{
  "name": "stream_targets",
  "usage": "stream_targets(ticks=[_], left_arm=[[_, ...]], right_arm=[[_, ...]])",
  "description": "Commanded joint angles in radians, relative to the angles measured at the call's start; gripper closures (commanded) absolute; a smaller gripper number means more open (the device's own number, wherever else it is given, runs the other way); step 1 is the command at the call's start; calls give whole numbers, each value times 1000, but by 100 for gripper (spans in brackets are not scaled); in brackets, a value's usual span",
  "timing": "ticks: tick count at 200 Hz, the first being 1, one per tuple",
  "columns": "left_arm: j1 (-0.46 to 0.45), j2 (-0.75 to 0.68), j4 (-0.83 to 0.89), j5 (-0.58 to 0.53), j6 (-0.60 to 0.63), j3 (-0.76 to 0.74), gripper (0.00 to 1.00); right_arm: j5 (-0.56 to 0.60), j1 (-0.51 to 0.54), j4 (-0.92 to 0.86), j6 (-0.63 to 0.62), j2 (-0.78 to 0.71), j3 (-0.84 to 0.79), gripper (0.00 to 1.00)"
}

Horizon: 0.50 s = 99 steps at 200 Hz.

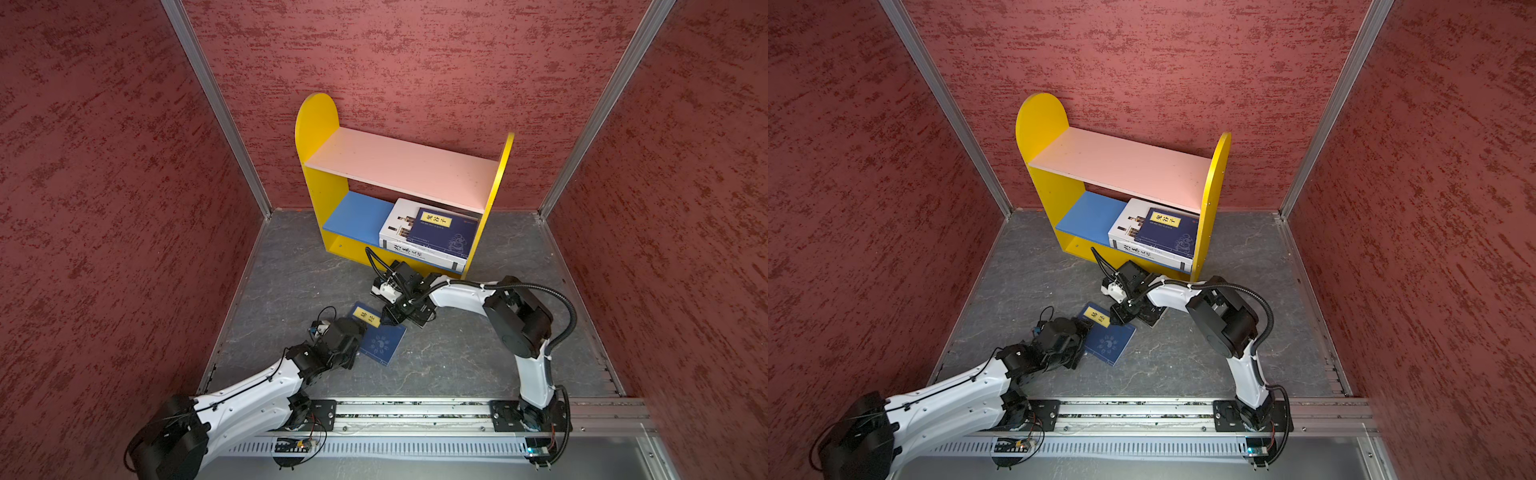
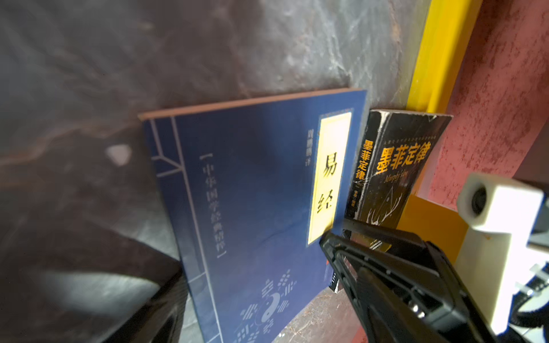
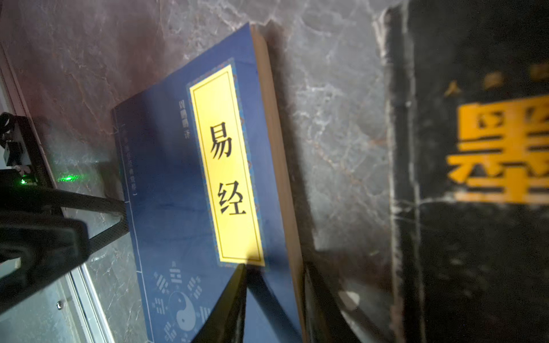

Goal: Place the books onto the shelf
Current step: 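Grasp the blue book's edge with the right gripper and tilt it toward the left gripper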

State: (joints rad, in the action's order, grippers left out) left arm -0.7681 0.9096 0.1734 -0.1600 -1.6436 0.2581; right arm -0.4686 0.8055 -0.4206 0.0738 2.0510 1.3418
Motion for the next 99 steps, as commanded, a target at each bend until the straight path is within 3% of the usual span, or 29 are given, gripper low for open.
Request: stream_targets(ticks=[1,32,61,99], left_arm=[[10,38,-216,40,165,-14,12],[12,39,-322,46,270,0,15],[27,9,-305,53,280,0,24],[47,-68,-139,39,228,6,45]], right_arm=[[-68,32,-56,-26,69,18,73],[-84,33,-76,-26,106,53,76],[-79,32,-82,-19,119,74,76],[-72,32,-101,-8,129,106,75]])
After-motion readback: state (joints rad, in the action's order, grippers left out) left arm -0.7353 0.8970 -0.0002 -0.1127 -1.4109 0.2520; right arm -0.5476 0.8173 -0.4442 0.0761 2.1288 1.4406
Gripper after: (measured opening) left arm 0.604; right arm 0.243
